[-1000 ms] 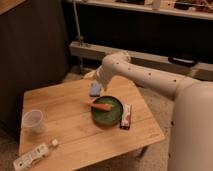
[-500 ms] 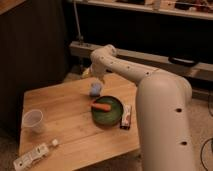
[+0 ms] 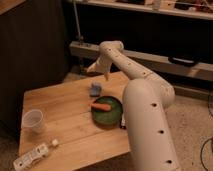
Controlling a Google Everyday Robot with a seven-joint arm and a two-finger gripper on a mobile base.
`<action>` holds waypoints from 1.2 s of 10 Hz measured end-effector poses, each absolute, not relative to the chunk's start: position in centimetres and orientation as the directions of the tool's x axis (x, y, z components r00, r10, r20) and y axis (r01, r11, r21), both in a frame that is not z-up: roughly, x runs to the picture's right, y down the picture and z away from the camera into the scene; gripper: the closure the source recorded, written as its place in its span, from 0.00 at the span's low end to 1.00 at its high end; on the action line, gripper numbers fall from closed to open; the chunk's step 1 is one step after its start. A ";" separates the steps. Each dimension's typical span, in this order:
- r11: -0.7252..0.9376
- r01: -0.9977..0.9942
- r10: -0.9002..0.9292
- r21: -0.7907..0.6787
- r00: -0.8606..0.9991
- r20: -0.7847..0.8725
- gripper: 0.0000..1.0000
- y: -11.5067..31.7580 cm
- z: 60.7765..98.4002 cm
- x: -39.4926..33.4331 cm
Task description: Place the white sponge in the ceramic cup
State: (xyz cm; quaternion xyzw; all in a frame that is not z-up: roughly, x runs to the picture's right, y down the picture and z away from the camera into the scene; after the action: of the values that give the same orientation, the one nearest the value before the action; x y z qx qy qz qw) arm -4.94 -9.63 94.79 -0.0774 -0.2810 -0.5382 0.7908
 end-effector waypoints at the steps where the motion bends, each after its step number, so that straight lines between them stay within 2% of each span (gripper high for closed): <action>1: 0.393 0.895 -0.813 0.212 0.231 0.534 0.20 -9.2 94.7 -5.6; 3: 0.329 0.896 -0.841 0.299 0.134 0.524 0.20 -8.0 94.1 -6.4; 6: 0.128 0.926 -0.879 0.355 -0.060 0.473 0.20 -5.1 94.1 -8.5; 8: 0.041 0.947 -0.880 0.318 -0.117 0.461 0.20 -5.0 94.8 -9.6; 12: 0.012 0.970 -0.874 0.243 -0.108 0.475 0.20 -4.0 96.2 -10.1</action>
State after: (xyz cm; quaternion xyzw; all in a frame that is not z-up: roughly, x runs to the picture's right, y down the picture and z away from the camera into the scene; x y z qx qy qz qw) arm -10.10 -4.04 96.16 -0.0921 -0.2617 -0.6967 0.6616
